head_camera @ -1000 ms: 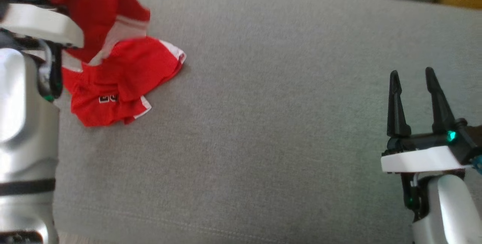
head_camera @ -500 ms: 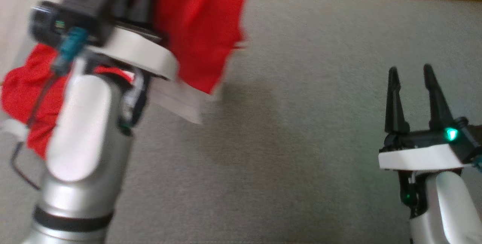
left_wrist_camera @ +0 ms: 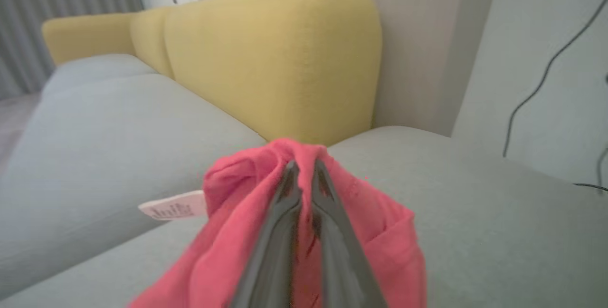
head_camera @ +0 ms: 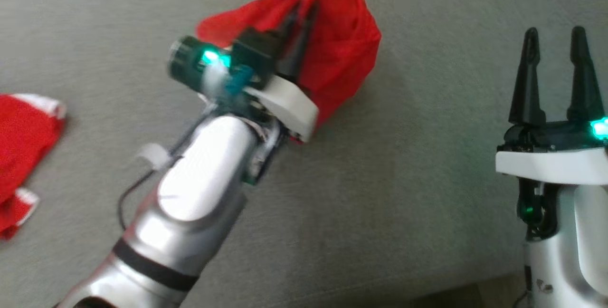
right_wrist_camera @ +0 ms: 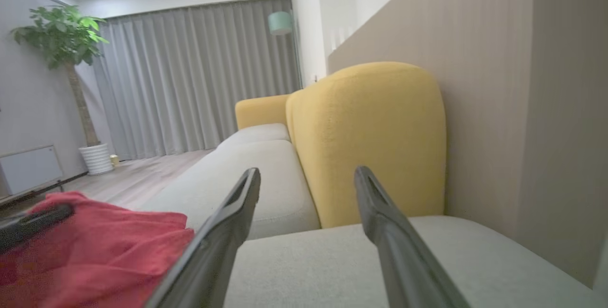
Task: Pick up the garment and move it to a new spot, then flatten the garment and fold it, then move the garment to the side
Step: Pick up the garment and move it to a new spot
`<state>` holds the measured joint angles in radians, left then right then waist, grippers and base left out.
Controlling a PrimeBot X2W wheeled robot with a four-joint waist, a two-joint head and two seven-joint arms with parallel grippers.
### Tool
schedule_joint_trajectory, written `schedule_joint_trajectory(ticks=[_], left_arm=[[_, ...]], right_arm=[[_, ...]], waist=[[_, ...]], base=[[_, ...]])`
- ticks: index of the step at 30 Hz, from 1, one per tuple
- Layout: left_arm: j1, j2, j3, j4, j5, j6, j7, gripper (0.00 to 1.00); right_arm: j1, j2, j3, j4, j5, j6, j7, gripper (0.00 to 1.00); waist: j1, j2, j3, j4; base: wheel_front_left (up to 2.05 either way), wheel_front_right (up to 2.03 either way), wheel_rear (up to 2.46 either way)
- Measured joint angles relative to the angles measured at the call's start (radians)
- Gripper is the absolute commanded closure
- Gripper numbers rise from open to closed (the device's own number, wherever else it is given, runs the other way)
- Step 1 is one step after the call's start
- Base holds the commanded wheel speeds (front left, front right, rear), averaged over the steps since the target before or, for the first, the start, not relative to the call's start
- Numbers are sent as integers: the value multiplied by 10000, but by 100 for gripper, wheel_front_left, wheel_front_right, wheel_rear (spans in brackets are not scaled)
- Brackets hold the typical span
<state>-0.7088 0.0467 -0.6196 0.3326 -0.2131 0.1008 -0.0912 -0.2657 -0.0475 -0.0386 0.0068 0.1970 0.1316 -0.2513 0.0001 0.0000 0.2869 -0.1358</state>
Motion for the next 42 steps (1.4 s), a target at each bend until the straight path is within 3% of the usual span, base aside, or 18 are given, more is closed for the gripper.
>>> schedule_joint_trajectory(ticks=[1, 2, 3, 4, 8, 12, 16, 20, 24, 28, 32, 38, 42], left_arm=[[-108, -4, -353, 134, -272, 113, -92, 100], [-228, -12, -746, 297, -460, 207, -161, 77], [-331, -13, -1110, 431, -616, 293, -242, 20], [-426, -23, -1444, 573, -803, 353, -309, 0], [-673, -38, -2159, 1091, -1425, 761, -721, 0], [-943, -40, -2052, 1526, -1858, 1269, -1264, 0], [-992, 58, -1287, 1618, -2000, 1565, -1582, 0], [-505, 723, -301, 802, -2000, 1708, -1588, 0], [1513, 1655, 387, -282, -1718, 1308, -1655, 0], [3375, 1850, 740, -1076, -1519, 1129, -1655, 0], [4472, 1774, 1147, -1680, -1306, 1087, -1655, 0], [5981, 1114, 2050, -2297, -922, 980, -1655, 0], [6087, 738, 2504, -2341, -587, 642, -1655, 0]], right_arm=[[-30, 0, 6, -2, 69, -2, -4, 0], [-62, 0, -2, -2, 134, -2, -12, 0], [-94, 0, -6, -4, 163, -2, -12, 0], [-105, 0, -8, -8, 198, 0, -12, 0], [-100, 0, -36, 2, 230, 0, -12, 0], [-86, 0, -40, 13, 167, 0, -12, 0], [-58, 0, -19, 81, -169, -2, -13, 0], [221, 0, -13, 253, -558, -2, -13, 0], [846, 2, -128, 587, -842, -2, -13, 0], [1207, 4, -121, 815, -840, -2, -13, 0], [1483, 4, -86, 970, -840, -2, -13, 0], [1912, 6, 44, 1139, -807, -2, -13, 0], [1952, 6, 96, 1168, -826, -2, -13, 0]], waist=[[0, 0, 117, -160], [0, 0, 236, -313], [0, 0, 345, -448], [1, 0, 448, -573], [1, 0, 712, -836], [0, 0, 638, -590], [-1, 0, 351, -33], [-1, 0, -12, 675], [-1, 0, -565, 1596], [-1, 0, -1146, 2102], [-1, 0, -1572, 2348], [-2, 1, -2185, 2517], [-2, 1, -2231, 2523]], base=[[0, 0, 0], [0, 0, 0], [0, 0, 0], [0, 0, 0], [0, 0, 0], [0, 0, 0], [0, 0, 0], [0, 0, 0], [0, 0, 0], [0, 0, 0], [0, 0, 0], [0, 0, 0], [0, 0, 0]])
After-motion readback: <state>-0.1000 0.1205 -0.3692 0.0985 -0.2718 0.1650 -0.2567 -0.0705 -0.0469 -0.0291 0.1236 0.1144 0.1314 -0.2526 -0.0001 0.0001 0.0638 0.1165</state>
